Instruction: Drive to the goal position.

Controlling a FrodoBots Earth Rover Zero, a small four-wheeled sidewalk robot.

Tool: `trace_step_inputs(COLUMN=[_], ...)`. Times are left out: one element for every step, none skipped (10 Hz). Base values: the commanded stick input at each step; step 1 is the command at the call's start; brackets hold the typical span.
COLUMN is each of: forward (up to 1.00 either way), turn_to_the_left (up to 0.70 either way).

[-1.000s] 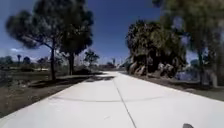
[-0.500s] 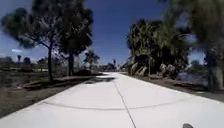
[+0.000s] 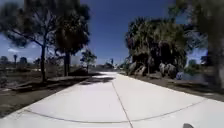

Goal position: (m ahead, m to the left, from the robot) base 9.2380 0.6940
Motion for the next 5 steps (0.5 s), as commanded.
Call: trace_step_inputs(forward=[0.7,0.7,0.7,0.7,0.7], turn_to_the_left=[0.0,0.0,0.0,0.0,0.0])
